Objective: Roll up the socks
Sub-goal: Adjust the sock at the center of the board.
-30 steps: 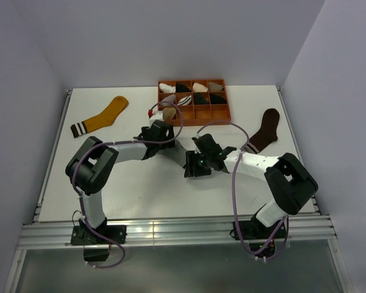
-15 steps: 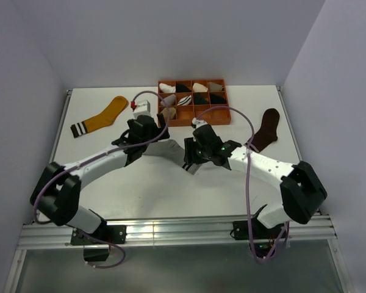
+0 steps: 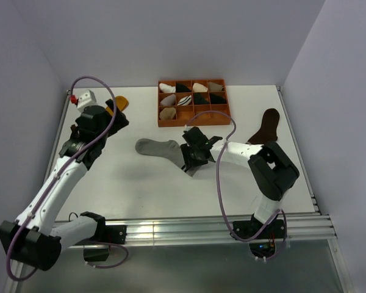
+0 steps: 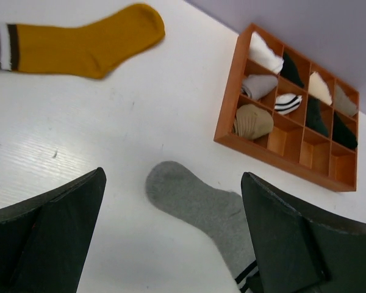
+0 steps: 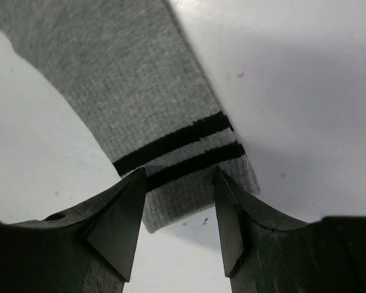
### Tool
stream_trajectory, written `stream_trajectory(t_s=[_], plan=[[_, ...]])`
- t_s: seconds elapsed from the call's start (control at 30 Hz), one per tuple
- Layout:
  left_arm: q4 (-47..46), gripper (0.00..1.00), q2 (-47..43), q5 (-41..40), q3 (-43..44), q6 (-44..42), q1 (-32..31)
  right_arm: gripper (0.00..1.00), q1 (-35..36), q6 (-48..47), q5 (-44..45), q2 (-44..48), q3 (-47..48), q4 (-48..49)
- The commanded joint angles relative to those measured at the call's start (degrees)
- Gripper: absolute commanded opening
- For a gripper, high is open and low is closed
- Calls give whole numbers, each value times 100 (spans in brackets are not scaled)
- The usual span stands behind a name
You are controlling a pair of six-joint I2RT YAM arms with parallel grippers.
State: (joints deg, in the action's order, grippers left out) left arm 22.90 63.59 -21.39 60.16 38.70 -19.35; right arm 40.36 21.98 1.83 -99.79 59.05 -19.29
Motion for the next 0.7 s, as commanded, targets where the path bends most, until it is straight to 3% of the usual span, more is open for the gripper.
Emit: stream_trajectory(t_s=[0.0,0.2,0.33,0.53,0.67], plan=[[225,99,-610,-145,-136,-354,142,56,393,271,-358,152,124,-566],[4,100,-1367,-550,-584,-741,370,56,1498,852,-876,135,633,-1147],[-66,100,-1612,-577,-821,-846,494,50,2044,485,-1317,126,1310,-1077],[-162,99,-1780,-445,-1041,-881,573,49,1924,-657,1,-163,2189,-778],[-189,99,-1807,-375,-1076,-890,599,49,1363,-1186,-208,-813,2962,-489]])
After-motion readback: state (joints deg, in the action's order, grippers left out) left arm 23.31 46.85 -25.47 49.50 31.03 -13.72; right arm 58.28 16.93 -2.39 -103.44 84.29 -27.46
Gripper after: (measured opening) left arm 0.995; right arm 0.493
